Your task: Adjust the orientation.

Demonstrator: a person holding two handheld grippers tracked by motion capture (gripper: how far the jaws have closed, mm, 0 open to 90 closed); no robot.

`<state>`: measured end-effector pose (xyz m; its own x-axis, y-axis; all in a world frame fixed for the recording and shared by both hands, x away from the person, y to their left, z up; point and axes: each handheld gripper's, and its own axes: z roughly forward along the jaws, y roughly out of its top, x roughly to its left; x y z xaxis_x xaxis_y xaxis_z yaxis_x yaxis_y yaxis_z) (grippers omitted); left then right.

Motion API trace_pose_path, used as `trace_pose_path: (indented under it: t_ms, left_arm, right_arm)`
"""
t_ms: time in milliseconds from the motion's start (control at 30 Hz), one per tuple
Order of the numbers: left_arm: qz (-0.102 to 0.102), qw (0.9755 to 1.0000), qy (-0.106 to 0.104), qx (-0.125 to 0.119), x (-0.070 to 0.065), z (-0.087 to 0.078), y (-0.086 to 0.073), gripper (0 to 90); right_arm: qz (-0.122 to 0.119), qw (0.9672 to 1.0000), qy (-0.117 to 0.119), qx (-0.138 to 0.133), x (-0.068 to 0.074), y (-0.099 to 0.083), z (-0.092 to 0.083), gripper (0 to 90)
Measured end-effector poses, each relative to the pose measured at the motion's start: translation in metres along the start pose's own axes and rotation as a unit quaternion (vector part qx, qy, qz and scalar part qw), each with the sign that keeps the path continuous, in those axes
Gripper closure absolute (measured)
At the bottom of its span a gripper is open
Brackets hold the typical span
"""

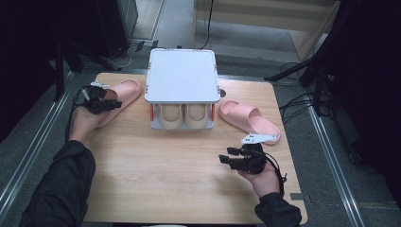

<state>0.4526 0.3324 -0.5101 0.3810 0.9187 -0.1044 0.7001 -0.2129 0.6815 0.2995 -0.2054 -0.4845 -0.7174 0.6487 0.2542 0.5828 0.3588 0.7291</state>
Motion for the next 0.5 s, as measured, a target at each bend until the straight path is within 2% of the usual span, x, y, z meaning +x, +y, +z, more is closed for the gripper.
trace_pose_path:
  t_ms: [100,200,367,500]
  left_arm:
    - [0.005,0.9999,0.009,-0.001,-0.001,0.0,0.0,77.9]
    - [0.027,0.9993,0.025,-0.001,-0.006,-0.002,0.002,82.9]
    - [0.017,0.9996,0.023,-0.006,-0.004,-0.012,0.003,85.0]
    - [0.011,0.9997,0.018,-0.009,0.0,-0.027,0.003,85.4]
  right_arm:
    - [-0.001,1.0,-0.001,0.002,0.0,0.0,0.001,48.6]
    - [-0.003,1.0,0.0,0.004,0.0,0.0,0.001,48.6]
    - [-0.003,1.0,0.0,0.002,-0.001,0.001,0.001,48.5]
    - [-0.001,1.0,0.001,0.001,-0.001,0.002,0.001,48.6]
